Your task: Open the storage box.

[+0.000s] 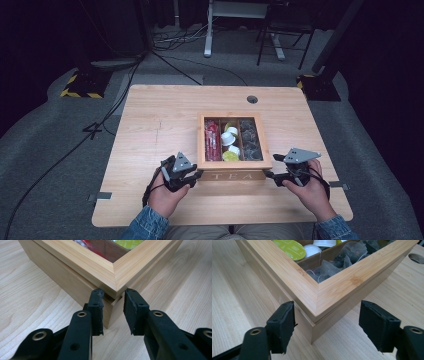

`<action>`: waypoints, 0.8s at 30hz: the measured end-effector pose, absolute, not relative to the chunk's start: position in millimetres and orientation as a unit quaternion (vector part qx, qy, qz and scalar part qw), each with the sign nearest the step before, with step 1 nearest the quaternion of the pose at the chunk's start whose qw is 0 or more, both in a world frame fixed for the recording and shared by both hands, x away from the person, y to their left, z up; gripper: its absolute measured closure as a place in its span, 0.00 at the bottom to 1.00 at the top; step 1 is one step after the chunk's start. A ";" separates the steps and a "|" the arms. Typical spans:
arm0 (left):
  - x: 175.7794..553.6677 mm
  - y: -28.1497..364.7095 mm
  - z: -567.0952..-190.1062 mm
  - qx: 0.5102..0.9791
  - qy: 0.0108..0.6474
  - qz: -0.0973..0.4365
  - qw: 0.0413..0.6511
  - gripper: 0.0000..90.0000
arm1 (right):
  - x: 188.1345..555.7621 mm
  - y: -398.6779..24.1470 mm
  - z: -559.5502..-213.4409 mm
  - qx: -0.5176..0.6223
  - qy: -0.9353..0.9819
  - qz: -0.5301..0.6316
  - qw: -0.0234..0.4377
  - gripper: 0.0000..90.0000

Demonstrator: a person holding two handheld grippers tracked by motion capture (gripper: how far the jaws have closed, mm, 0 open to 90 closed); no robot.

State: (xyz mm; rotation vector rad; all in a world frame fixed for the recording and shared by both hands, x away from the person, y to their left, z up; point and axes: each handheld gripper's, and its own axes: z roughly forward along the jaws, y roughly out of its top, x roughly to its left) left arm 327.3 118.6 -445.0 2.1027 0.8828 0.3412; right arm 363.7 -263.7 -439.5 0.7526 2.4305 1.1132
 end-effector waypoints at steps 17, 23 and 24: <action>324.5 125.4 -453.1 0.814 0.372 0.136 0.425 0.57 | 359.2 -257.5 -431.3 0.230 0.867 0.382 0.224 0.40; 322.6 133.8 -456.5 0.810 0.388 0.135 0.419 0.55 | 364.4 -263.4 -420.2 0.246 0.847 0.425 0.203 0.41; 322.3 135.2 -456.9 0.809 0.391 0.136 0.417 0.55 | 365.7 -263.6 -418.2 0.244 0.846 0.429 0.203 0.41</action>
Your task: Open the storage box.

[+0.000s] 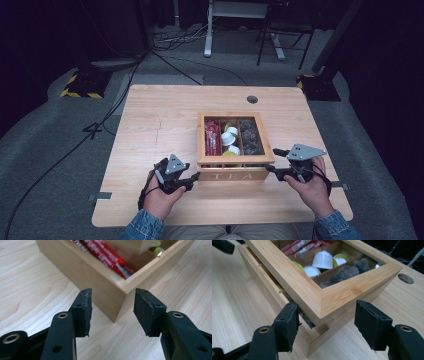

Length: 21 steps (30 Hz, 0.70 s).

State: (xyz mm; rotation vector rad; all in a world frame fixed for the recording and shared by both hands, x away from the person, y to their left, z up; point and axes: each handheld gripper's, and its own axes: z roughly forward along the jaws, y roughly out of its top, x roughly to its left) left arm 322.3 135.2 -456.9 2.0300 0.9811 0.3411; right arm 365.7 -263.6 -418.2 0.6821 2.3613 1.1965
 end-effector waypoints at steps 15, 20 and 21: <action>323.2 171.2 -470.4 0.792 0.444 0.165 0.386 0.52 | 382.8 -266.9 -380.3 0.222 0.827 0.471 0.212 0.43; 328.9 183.7 -475.7 0.792 0.456 0.171 0.368 0.50 | 388.5 -266.5 -366.6 0.218 0.824 0.476 0.216 0.45; 330.1 186.6 -476.5 0.792 0.458 0.172 0.366 0.50 | 389.3 -266.3 -364.1 0.218 0.824 0.475 0.218 0.46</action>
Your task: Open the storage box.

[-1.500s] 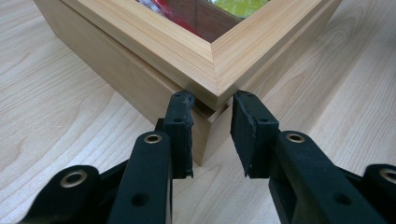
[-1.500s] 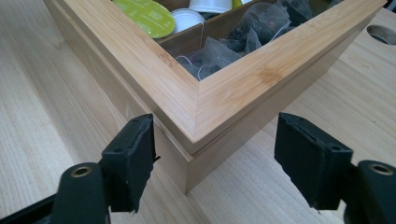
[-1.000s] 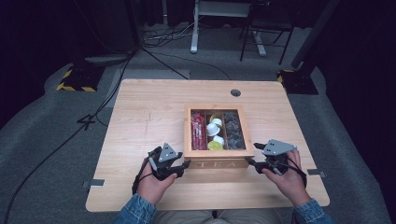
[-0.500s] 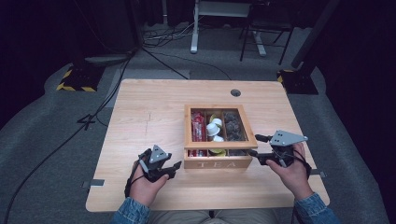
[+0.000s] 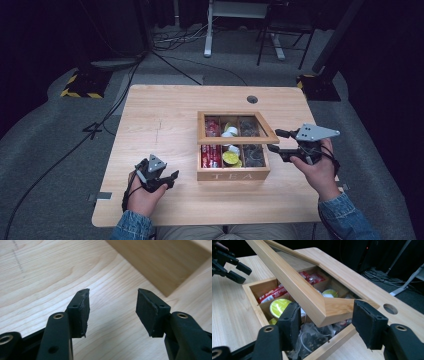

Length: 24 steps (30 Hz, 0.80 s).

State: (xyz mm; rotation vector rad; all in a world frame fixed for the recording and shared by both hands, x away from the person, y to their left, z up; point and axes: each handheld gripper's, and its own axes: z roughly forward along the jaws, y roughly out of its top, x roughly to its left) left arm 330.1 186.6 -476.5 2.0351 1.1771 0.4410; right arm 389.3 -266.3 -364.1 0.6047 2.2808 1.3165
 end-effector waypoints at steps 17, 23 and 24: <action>341.9 198.5 -494.4 0.798 0.460 0.177 0.347 0.37 | 411.4 -263.9 -333.6 0.212 0.825 0.475 0.221 0.50; 348.3 198.2 -500.9 0.807 0.453 0.183 0.332 0.36 | 424.3 -263.4 -325.2 0.214 0.820 0.488 0.210 0.51; 349.2 197.9 -501.9 0.804 0.456 0.182 0.336 0.36 | 425.2 -263.3 -324.5 0.214 0.820 0.488 0.209 0.51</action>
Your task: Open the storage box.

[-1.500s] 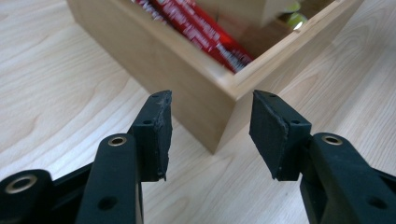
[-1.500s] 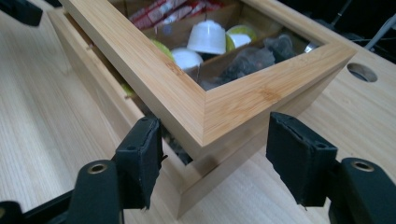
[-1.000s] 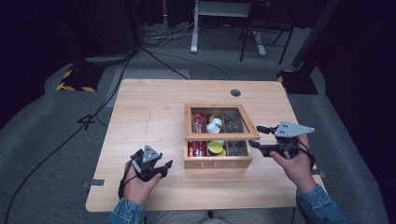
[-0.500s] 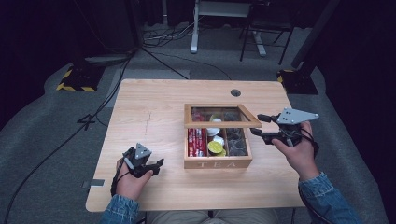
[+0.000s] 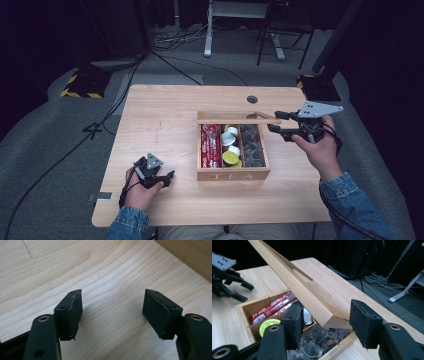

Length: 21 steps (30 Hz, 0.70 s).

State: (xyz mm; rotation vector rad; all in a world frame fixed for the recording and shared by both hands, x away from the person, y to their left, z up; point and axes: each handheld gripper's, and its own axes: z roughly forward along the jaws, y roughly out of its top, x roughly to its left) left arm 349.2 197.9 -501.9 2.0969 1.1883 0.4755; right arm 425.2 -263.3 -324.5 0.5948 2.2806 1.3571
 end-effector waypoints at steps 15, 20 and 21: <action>355.7 197.6 -503.2 0.796 0.467 0.184 0.337 0.32 | 467.2 -254.7 -299.1 0.229 0.804 0.517 0.185 0.51; 356.4 197.4 -503.2 0.795 0.469 0.185 0.338 0.32 | 482.3 -252.3 -294.0 0.234 0.799 0.523 0.180 0.51; 357.0 196.9 -503.1 0.794 0.471 0.184 0.336 0.32 | 484.6 -251.6 -293.4 0.234 0.799 0.524 0.180 0.51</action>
